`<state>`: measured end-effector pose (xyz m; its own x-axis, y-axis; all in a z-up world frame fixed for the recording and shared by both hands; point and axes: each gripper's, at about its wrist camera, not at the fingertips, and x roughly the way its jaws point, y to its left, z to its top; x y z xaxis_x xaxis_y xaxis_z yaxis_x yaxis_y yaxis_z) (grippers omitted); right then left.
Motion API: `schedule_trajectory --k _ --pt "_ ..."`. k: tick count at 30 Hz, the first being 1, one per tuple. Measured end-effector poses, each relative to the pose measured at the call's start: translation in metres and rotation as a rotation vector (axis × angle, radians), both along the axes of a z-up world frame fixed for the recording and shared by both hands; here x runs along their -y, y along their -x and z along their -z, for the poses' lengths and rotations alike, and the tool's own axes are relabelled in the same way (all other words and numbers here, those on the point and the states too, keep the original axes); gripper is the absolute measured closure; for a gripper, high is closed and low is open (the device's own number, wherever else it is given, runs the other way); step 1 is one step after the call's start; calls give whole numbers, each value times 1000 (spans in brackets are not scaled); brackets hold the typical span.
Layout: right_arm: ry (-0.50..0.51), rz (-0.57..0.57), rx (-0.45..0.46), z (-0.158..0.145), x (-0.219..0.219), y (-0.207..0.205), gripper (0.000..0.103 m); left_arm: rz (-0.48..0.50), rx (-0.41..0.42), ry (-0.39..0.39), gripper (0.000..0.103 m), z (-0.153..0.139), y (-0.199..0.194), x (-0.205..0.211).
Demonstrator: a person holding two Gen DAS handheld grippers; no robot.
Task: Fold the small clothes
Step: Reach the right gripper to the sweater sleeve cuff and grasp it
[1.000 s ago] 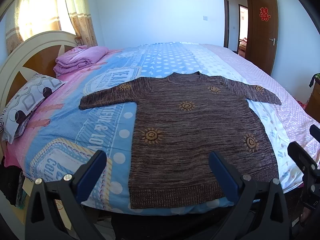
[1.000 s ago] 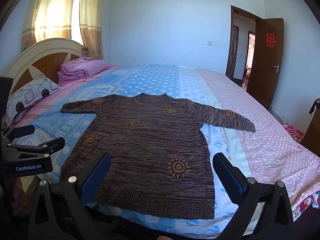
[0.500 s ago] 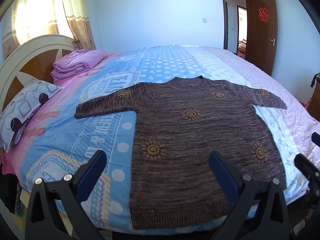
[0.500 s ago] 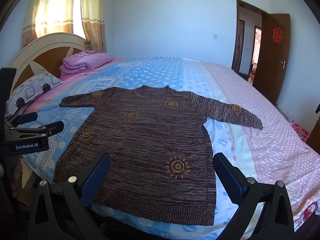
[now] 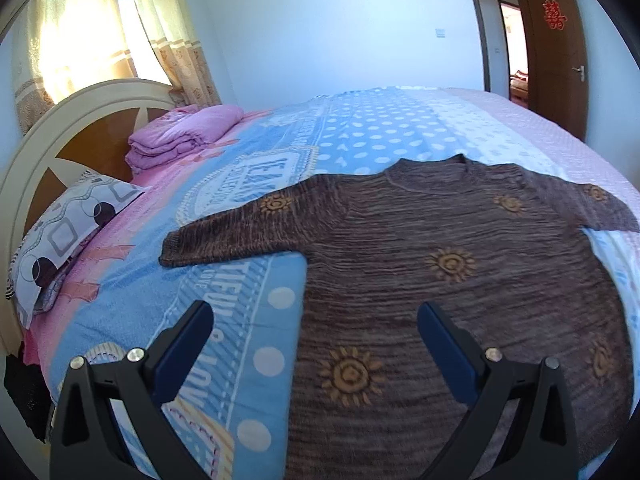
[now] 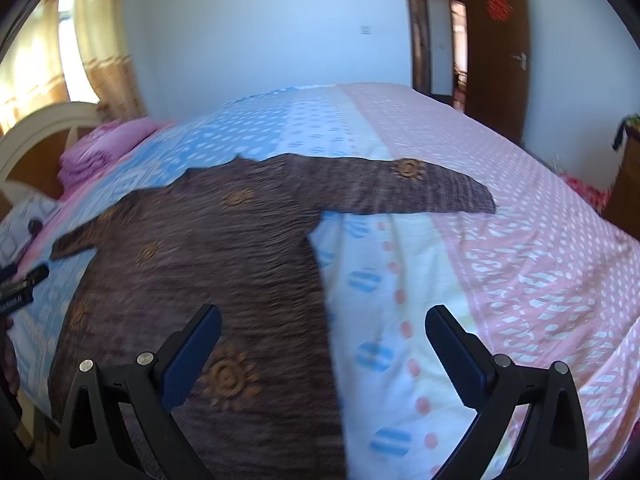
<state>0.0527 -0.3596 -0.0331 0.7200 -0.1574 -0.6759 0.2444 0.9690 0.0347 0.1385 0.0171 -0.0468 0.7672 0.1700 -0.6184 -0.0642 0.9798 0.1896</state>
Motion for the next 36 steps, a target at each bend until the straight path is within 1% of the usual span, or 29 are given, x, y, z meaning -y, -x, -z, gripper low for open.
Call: schedule_trajectory --k 1,3,7,9,11,14,17,21,24,28,29,32,33,34,35,36 --pt "-12 25 -2 1 12 -5 2 -5 -6 2 0 3 -6 -1" --pt "-27 72 0 3 34 -11 8 -22 -23 -6 0 11 -18 -1" --pt "-51 147 -16 10 78 -27 13 -47 -39 -13 0 25 -38 1" --pt "-55 178 -29 14 96 -35 25 -63 -62 -8 0 33 -50 0" --pt "-62 200 -42 18 115 -43 29 -71 -79 -1 0 39 -60 2" --pt "-67 244 -39 20 140 -54 33 -80 -91 -21 0 46 -73 7" --pt "-122 281 -41 20 167 -68 44 -87 -103 -39 0 54 -84 12" --pt "-196 314 -38 18 200 -88 44 -106 -120 -45 0 62 -98 13" --pt "-213 328 -34 15 217 -102 45 -122 -135 -46 0 67 -106 12" --pt "-245 339 -50 15 234 -119 51 -129 -148 -54 0 73 -112 12" --pt "-253 338 -57 17 237 -124 54 -129 -151 -56 0 74 -114 13" --pt "-271 325 -99 25 239 -139 59 -134 -151 -58 0 73 -119 13" --pt "-279 327 -120 30 240 -143 67 -136 -149 -58 0 71 -122 12" --pt "-274 334 -123 32 240 -145 74 -138 -147 -59 0 71 -124 12" --pt "-272 330 -119 33 239 -146 85 -141 -146 -58 0 70 -125 11" --pt "-277 322 -115 32 238 -147 89 -143 -148 -54 0 70 -127 11"
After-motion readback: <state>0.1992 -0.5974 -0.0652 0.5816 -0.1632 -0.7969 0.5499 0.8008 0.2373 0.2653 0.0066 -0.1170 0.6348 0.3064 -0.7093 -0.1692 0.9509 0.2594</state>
